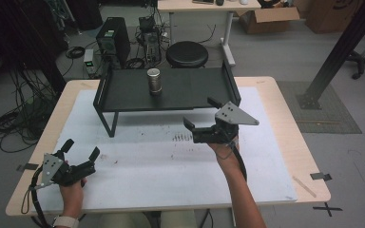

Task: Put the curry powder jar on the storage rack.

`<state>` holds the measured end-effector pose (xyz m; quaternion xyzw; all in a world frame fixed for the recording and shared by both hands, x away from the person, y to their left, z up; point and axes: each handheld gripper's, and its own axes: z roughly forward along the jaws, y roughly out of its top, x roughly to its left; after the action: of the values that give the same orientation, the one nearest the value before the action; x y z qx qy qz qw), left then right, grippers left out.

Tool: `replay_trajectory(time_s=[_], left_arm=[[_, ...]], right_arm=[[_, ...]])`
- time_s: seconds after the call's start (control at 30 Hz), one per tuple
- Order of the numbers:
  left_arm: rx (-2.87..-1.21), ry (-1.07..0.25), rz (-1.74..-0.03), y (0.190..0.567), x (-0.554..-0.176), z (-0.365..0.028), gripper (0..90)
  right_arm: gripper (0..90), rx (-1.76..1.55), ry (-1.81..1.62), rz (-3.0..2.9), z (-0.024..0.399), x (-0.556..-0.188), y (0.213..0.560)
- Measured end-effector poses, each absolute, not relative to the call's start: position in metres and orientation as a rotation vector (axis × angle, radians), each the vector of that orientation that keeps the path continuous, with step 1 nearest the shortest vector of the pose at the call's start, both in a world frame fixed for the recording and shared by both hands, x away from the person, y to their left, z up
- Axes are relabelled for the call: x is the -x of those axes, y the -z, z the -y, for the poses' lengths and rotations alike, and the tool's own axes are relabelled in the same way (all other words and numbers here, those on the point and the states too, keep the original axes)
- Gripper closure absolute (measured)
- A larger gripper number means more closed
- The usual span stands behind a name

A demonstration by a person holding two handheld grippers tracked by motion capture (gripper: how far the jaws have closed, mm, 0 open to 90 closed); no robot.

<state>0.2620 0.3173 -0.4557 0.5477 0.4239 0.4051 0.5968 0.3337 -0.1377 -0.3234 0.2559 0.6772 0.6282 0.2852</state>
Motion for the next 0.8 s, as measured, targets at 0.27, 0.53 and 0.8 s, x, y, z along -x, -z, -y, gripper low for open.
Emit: replay_trajectory(time_s=[0.27, 0.53, 0.8], left_arm=[[-1.272, -0.944, -0.981, 0.456, -0.262, -0.317, 0.2], [-1.279, -0.952, -0.981, 0.456, -0.262, -0.316, 0.3], [-1.287, -0.952, -0.981, 0.455, -0.262, -0.315, 0.2]], right_arm=[[0.0, -0.715, -1.657, -1.797, 0.152, -0.332, 0.344], [0.0, -0.760, -1.635, -1.764, 0.166, -0.331, 0.366], [0.0, -0.817, -1.640, -1.709, 0.181, -0.328, 0.382]])
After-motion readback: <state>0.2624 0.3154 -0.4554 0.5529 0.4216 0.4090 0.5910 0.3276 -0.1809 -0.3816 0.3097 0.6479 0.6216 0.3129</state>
